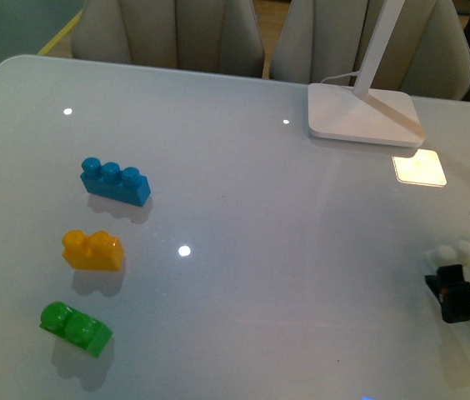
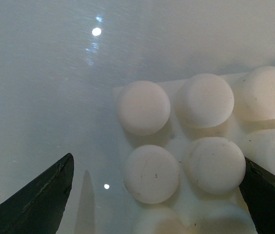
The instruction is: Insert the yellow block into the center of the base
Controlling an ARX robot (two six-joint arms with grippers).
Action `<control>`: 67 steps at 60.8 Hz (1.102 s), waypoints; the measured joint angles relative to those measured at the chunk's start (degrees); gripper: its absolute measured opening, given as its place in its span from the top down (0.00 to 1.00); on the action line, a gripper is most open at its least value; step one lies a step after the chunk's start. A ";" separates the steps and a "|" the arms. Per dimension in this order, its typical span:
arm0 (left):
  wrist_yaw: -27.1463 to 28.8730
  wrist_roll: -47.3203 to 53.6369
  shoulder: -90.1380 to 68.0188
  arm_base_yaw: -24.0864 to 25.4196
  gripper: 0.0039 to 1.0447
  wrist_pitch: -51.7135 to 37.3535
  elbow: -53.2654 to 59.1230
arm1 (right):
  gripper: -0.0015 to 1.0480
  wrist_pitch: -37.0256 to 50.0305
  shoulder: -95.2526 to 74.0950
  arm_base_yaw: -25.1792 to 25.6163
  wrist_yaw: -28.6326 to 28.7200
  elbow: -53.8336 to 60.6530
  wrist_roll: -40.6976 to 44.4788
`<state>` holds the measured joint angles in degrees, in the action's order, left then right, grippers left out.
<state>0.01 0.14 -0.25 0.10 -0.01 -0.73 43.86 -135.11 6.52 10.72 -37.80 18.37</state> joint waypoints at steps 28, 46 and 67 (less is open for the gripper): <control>0.00 0.00 0.00 0.00 0.07 0.00 0.00 | 0.08 -24.20 -0.46 -22.62 -0.72 -18.36 3.69; 0.00 0.00 0.00 0.00 0.07 0.00 0.00 | 0.08 -38.62 -8.20 -37.83 -0.07 -38.16 6.08; 0.00 0.00 0.00 0.00 0.07 0.00 0.00 | 0.08 -53.33 -10.23 -44.68 5.60 -45.51 23.67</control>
<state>0.01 0.14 -0.25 0.10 -0.01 -0.73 -9.48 -145.34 -38.15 16.32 -83.31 42.04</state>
